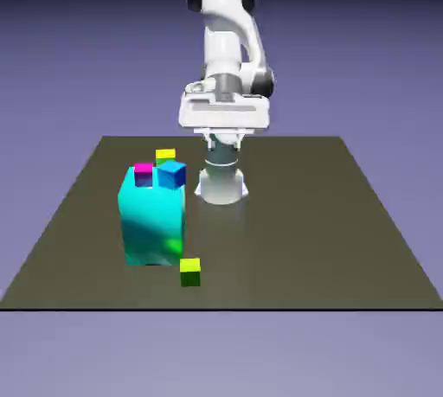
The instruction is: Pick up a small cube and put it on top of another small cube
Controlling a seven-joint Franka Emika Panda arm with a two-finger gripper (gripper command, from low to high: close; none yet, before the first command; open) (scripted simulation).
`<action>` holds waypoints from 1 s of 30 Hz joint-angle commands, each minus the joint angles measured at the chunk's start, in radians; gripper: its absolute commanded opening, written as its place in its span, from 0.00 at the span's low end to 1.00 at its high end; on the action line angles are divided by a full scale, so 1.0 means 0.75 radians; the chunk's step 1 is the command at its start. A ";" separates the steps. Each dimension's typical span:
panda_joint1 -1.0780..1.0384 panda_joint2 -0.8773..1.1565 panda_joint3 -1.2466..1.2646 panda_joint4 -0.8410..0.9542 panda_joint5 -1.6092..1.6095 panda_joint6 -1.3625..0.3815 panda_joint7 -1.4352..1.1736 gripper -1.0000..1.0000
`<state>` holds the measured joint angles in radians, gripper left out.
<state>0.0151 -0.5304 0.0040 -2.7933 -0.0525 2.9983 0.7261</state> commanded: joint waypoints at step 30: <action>0.082 1.270 0.101 0.533 -1.664 -1.171 -0.430 0.50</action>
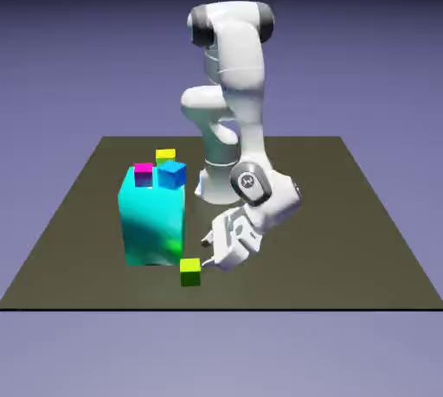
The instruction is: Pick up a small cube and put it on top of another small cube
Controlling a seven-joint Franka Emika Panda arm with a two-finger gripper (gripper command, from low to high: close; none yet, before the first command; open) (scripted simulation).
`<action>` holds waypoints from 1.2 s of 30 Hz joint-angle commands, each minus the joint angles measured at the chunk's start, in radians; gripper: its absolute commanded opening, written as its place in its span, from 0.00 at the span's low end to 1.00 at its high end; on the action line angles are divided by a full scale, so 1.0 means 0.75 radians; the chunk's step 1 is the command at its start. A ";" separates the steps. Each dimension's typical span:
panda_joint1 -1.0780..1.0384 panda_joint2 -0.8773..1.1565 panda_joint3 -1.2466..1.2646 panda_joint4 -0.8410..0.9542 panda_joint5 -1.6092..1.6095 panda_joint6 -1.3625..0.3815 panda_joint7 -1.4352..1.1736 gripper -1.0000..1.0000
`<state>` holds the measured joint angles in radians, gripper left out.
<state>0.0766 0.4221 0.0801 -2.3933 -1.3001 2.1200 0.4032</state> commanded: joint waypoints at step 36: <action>0.125 -0.618 -0.440 0.272 1.131 -1.075 -0.100 0.00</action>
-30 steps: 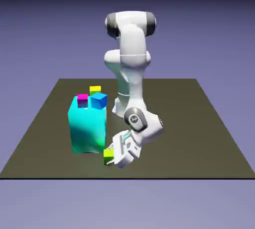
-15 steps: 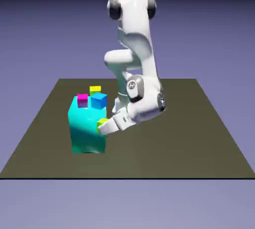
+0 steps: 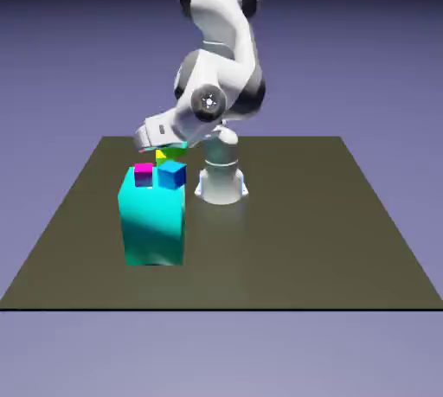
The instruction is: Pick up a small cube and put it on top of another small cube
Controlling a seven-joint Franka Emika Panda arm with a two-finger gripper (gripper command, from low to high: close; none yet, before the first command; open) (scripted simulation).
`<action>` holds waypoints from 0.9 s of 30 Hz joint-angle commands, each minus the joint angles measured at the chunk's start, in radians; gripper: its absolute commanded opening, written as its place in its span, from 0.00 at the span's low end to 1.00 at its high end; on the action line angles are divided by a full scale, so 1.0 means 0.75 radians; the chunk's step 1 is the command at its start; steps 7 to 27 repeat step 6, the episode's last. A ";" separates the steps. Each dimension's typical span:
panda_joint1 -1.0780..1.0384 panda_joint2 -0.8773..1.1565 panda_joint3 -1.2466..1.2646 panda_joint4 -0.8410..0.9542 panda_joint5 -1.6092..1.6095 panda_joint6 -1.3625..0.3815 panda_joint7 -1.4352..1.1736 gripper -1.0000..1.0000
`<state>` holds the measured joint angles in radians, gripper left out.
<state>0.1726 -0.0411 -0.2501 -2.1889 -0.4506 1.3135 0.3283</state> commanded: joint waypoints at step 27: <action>-0.010 -0.014 -0.008 -0.056 -0.011 0.043 0.009 1.00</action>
